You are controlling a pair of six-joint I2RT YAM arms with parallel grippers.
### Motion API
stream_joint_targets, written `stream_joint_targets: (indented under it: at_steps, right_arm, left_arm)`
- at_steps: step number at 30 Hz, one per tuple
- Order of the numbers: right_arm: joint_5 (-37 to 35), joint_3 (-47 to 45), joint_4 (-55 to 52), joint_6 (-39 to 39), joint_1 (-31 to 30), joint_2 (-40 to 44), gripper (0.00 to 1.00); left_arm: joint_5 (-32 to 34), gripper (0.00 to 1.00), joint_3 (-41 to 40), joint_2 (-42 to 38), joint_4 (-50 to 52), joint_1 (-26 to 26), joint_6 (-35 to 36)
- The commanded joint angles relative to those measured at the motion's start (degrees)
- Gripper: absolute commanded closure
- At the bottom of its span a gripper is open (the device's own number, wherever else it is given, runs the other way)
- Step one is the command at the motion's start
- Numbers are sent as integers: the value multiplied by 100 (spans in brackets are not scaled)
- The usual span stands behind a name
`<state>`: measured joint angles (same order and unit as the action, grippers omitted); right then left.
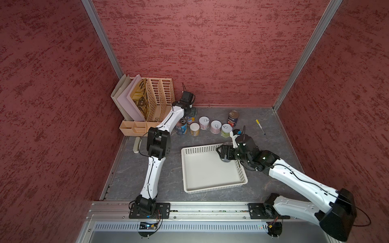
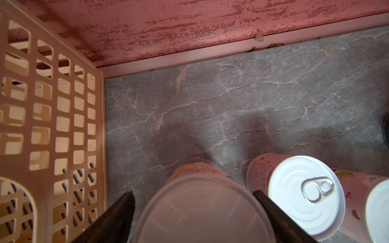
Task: Put the canned food in the basket
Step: Pick up the canned food from the center of the board.
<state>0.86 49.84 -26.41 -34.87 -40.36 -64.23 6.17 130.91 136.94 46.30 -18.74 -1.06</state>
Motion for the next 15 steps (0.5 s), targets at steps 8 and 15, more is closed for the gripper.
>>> stream_joint_targets:
  at_steps: [8, 15]
  right_arm:
    - [-11, 198, -17, 118, 28, -46, 2]
    - [-282, 164, -30, 164, 28, 47, 2]
  left_arm:
    - [106, 50, 77, -136, 200, -35, -31]
    - [350, 72, 35, -385, 418, -103, -212]
